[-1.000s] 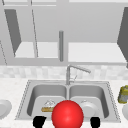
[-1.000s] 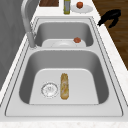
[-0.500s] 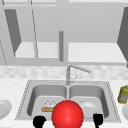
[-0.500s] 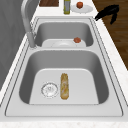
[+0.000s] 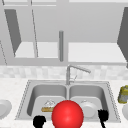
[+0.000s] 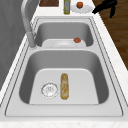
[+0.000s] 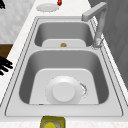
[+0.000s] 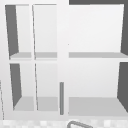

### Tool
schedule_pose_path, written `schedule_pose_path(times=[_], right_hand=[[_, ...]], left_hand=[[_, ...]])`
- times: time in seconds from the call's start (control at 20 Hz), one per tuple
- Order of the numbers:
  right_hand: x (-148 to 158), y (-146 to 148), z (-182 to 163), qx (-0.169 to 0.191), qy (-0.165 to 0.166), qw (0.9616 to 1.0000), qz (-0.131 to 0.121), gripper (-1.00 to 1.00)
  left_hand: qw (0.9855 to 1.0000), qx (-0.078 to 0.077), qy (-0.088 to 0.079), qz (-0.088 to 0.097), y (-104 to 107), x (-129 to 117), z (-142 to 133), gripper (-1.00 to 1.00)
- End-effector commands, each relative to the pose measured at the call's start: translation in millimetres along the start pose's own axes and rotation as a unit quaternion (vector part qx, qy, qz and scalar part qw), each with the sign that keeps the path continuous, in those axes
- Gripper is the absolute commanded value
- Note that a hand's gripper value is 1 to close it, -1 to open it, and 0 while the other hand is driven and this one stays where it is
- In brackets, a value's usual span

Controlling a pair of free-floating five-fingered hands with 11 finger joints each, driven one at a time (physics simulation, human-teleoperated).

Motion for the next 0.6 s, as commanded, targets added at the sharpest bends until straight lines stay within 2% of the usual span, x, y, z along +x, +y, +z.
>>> schedule_pose_path(times=[0.0,0.3,0.55], right_hand=[[-25,-2,-8,0.033,-0.003,0.9994,0.004,-1.0],[-60,-6,-18,0.062,-0.002,0.998,0.012,-1.0],[-93,-20,-20,0.092,-0.004,0.9958,0.007,-1.0]], left_hand=[[1.0,0.0,0.0,0.0,0,0,0,0.0],[1.0,0.001,0.0,-0.001,0,0,0,0.0],[1.0,0.001,0.001,-0.001,0,0,0,0.0]])
